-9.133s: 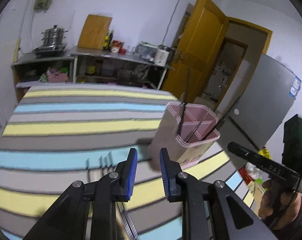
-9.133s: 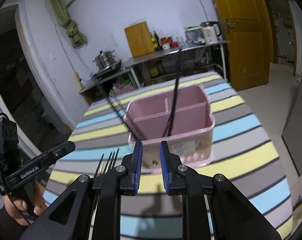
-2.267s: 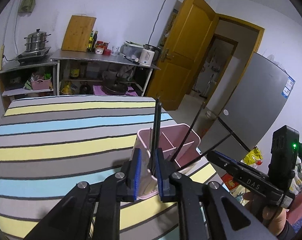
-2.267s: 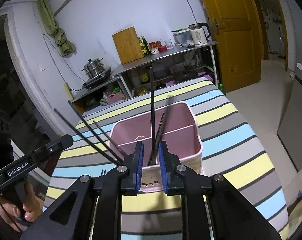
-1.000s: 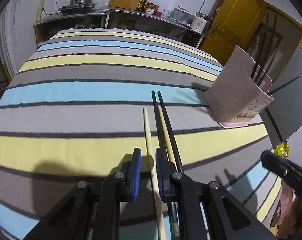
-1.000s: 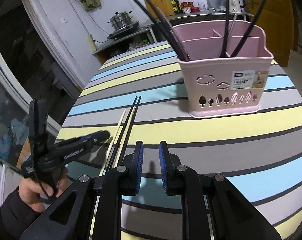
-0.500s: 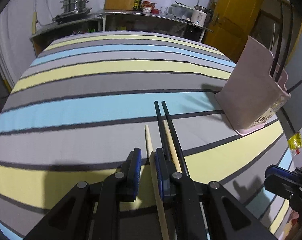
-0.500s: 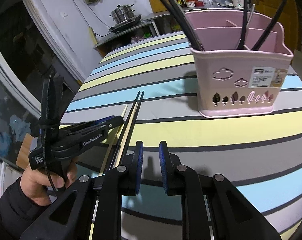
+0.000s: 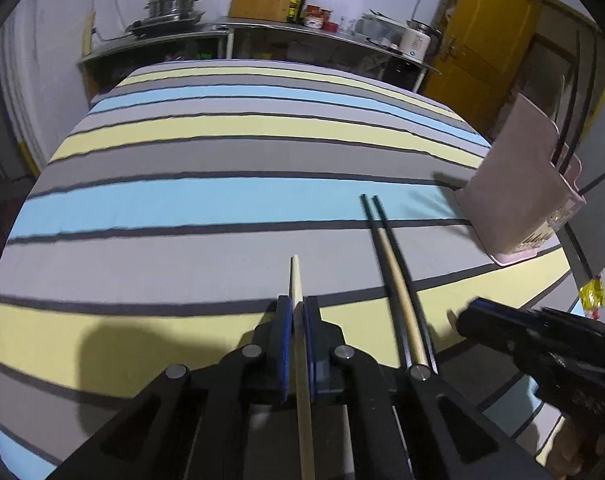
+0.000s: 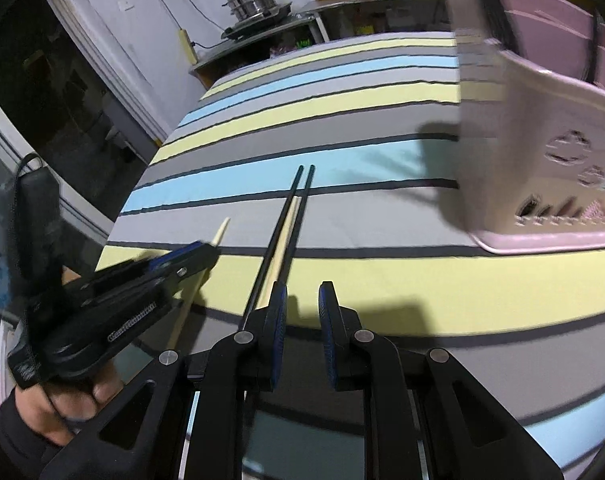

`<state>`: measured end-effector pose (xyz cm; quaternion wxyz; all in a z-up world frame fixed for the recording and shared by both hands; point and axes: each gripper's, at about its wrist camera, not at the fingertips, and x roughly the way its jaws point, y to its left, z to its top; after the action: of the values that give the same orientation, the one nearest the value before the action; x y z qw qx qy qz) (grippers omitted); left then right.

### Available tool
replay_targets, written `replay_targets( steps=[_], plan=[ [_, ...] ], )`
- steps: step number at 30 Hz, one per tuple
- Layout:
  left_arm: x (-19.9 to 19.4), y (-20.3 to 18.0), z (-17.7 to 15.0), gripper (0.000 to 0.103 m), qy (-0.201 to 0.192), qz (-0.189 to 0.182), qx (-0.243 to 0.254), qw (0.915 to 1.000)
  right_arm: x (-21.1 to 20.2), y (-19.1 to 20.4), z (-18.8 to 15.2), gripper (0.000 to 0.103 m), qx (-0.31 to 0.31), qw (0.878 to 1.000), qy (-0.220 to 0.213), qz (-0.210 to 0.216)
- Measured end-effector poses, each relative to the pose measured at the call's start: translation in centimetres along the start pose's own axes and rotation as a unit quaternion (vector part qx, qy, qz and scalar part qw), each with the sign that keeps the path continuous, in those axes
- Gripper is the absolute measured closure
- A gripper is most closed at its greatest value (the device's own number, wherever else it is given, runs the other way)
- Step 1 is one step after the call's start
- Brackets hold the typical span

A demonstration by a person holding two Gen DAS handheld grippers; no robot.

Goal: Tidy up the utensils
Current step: 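Grasp a wooden chopstick with the left tool while the right tool grasps a black one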

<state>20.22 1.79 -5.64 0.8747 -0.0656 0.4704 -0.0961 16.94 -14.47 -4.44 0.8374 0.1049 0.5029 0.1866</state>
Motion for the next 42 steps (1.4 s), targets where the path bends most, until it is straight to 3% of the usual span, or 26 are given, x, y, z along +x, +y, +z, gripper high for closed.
replay_targets(
  steps=[7, 16, 28, 35, 42],
  plan=[
    [-0.8, 2.0, -0.5, 0.097, -0.002, 0.002, -0.027, 0.9996, 2.4, 0.7, 1.0, 0.086, -0.003, 1.000, 0.009, -0.009],
    [-0.6, 2.1, 0.0, 0.097, 0.006, 0.001, -0.026, 0.9997, 2.3, 1.1, 1.3, 0.090, -0.024, 0.998, 0.019, -0.048],
    [0.2, 1.2, 0.9, 0.097, 0.021, 0.016, 0.020, 0.9995, 3.9, 2.4, 3.1, 0.094, -0.038, 0.993, 0.033, -0.104],
    [0.4, 0.9, 1.1, 0.097, 0.024, 0.022, 0.034, 0.9989, 3.4, 1.8, 3.3, 0.097, -0.025, 0.996, 0.034, -0.079],
    [-2.1, 0.7, 1.9, 0.097, 0.001, 0.003, 0.026, 0.9997, -0.1, 1.8, 3.1, 0.097, -0.022, 0.999, -0.003, -0.049]
  ],
)
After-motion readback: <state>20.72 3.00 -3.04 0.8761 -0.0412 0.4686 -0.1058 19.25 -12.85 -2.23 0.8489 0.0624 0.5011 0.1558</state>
